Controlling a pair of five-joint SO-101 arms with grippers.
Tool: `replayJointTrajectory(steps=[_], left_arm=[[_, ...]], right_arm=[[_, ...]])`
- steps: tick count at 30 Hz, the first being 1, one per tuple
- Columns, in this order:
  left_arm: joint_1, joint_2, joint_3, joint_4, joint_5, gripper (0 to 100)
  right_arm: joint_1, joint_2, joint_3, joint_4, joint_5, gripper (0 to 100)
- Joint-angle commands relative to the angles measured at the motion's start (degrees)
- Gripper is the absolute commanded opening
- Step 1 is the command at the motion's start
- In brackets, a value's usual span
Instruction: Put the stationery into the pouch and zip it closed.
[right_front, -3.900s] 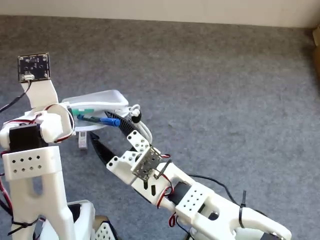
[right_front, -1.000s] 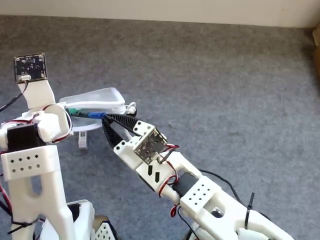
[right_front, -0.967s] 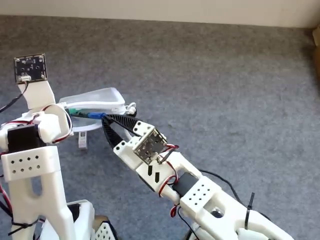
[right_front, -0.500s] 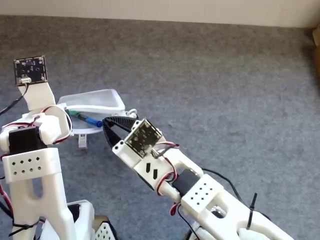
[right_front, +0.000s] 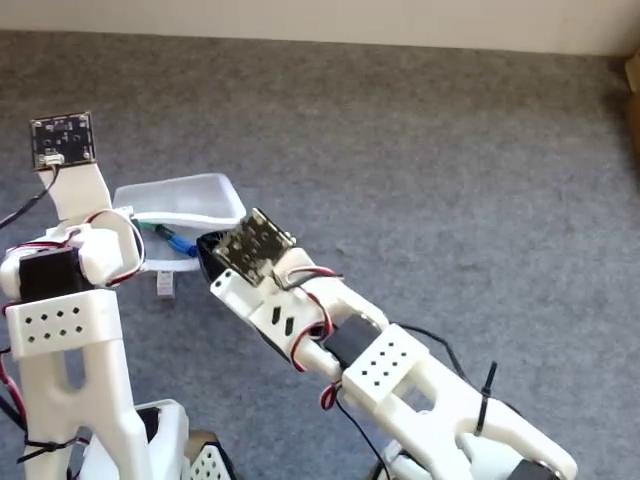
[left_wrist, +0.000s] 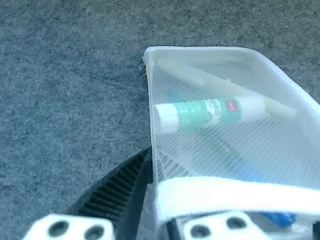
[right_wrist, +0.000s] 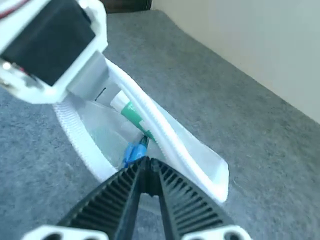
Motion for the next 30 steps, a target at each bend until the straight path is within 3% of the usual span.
replayJointTrajectory(steps=[1, 5, 18, 25, 30], left_arm=[[-0.7, 0.0, -0.3, -0.6, -0.4, 1], [-0.7, 0.0, -0.3, -0.6, -0.4, 1], [-0.8, 0.0, -0.2, -0.6, -0.4, 1], [-0.8, 0.0, -0.2, -0.6, -0.4, 1], [-0.8, 0.0, -0.1, -0.6, -0.4, 1]], right_arm=[[-0.3, 1.6, -4.0, 6.2, -0.4, 0.5], [-0.2, 1.7, -4.7, 6.6, -4.6, 0.5], [-0.2, 4.5, -9.4, 15.2, -4.7, 0.5], [-0.2, 13.1, -13.0, 15.2, -4.7, 0.5], [-0.5, 10.2, -13.1, 15.3, -4.7, 0.5]])
